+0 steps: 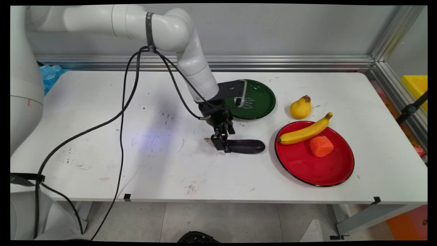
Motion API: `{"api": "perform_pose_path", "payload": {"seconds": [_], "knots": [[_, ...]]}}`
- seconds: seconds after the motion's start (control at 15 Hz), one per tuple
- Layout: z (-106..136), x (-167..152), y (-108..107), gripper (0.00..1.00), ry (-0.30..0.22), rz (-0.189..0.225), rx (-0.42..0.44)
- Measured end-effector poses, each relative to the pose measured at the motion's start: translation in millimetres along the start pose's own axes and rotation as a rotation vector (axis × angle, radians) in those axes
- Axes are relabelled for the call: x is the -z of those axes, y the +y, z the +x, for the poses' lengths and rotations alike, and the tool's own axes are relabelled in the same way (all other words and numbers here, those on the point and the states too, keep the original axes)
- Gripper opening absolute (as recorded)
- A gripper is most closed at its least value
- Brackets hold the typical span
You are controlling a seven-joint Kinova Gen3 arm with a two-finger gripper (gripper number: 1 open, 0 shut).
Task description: Place the picked object on the table
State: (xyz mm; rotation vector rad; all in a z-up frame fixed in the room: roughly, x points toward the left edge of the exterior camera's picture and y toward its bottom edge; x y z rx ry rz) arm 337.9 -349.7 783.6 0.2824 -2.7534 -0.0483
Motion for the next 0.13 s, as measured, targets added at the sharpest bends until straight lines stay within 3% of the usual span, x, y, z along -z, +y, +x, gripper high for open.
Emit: {"api": "perform_pose_path", "payload": {"seconds": [0.13], "knots": [[1.0, 3.0, -0.8, 1.00, 0.009, 0.003, -0.007]]}}
